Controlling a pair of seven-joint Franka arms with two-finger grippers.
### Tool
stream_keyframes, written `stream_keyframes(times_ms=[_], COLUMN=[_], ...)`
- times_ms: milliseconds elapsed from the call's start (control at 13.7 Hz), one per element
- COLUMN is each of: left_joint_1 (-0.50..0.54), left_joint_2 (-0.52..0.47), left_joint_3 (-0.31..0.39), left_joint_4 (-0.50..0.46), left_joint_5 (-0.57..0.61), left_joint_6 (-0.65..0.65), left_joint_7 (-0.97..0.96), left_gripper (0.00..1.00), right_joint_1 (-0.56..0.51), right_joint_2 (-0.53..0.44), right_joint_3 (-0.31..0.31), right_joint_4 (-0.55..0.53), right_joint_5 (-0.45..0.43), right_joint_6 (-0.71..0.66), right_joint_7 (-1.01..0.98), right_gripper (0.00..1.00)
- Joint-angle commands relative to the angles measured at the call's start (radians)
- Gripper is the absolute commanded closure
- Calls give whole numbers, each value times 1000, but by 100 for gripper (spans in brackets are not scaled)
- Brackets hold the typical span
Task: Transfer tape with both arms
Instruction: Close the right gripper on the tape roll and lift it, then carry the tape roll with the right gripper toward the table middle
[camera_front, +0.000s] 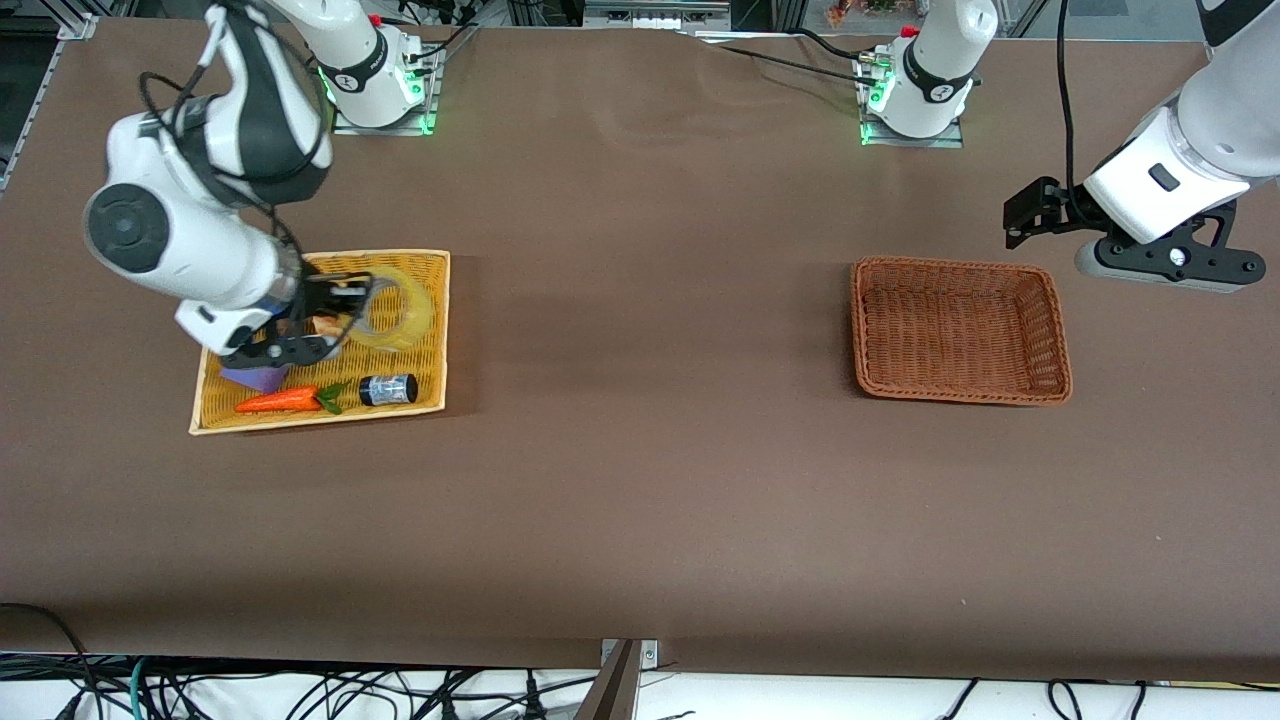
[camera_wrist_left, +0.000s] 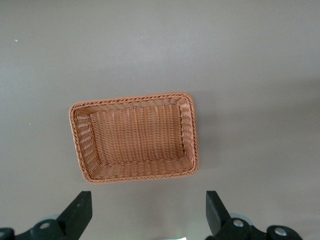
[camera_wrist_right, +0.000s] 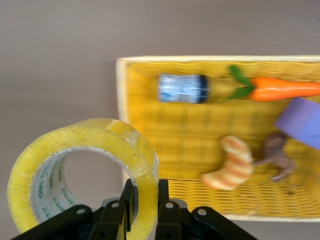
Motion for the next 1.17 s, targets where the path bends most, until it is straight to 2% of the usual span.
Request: stream_keyframes(times_ms=[0,365,584,877,1096], left_joint_1=[5,5,5,5,4], left_joint_2=[-4,-2,-2,6,15], left_joint_3=[1,4,-1,2,4], left_joint_4=[15,15,15,15,15], left_joint_5=[-24,-24,-28,-70,-74], left_joint_6=[-21,-21,-15,-9,-12], left_joint_7=[9,9,7,21,21], left_gripper=[0,0,0,0,0], right_joint_1=[123,304,390,471,484], right_joint_2=[81,253,366,484,523], right_joint_3=[23,24,23,23,23], right_joint_4=[109,267,353,361,361], right_joint_5=[10,10,9,7,1], right_joint_6=[-24,-6,46,251,272], right_joint_7=[224,524,625,749,754], right_gripper=[100,100,100,100,100])
